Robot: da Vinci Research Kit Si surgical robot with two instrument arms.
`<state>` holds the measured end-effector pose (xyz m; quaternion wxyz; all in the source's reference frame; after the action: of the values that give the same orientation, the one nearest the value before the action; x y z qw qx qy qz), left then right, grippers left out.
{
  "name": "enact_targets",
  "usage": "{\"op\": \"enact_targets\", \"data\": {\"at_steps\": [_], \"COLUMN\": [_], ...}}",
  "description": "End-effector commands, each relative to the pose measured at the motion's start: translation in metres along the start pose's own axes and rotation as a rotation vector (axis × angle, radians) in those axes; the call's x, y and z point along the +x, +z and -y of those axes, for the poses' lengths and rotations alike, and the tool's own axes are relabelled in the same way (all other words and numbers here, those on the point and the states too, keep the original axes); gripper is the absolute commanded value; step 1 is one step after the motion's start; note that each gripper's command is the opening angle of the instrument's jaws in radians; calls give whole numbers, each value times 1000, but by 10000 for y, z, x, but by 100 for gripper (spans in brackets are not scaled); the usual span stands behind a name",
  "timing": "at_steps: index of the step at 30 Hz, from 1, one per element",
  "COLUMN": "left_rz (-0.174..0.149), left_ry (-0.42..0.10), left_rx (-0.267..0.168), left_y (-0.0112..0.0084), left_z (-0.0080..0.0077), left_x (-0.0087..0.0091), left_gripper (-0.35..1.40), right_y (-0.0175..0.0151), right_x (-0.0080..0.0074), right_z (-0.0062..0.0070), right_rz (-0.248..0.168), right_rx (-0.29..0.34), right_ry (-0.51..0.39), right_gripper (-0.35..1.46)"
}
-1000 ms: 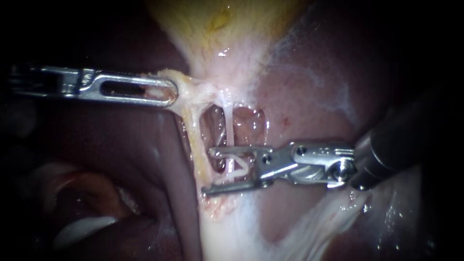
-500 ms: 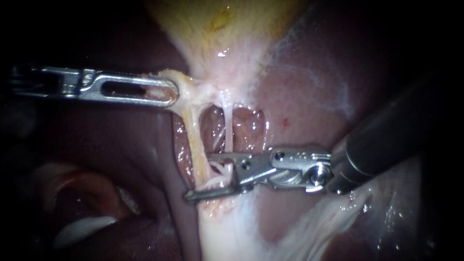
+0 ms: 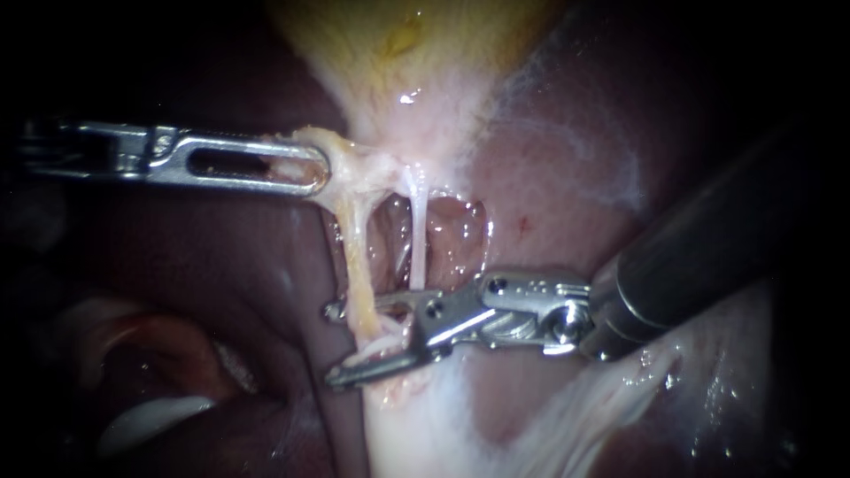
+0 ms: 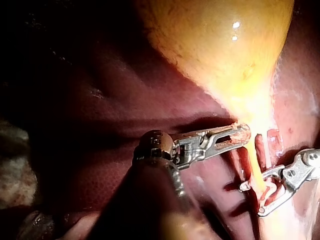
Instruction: Clipping first clip left tube
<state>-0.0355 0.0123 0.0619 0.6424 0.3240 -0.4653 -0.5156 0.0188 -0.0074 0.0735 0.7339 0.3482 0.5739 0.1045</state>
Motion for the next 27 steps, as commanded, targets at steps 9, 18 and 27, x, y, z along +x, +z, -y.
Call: {"op": "enact_targets", "data": {"at_steps": [9,18,27], "left_rz": [-1,-2,-2], "left_ry": [0,-1,0], "left_rx": [1,3,3], "left_y": [3,4,4], "left_z": [0,0,0], "left_x": [0,0,0], "left_gripper": [-35,-35,-35], "right_y": [12,9,-11], "right_x": [6,5,17], "right_z": [-9,-7,-5], "right_rz": [1,-3,163], "right_rx": [18,20,-6], "right_ry": [0,52,104], "right_gripper": [42,20,-35]}}
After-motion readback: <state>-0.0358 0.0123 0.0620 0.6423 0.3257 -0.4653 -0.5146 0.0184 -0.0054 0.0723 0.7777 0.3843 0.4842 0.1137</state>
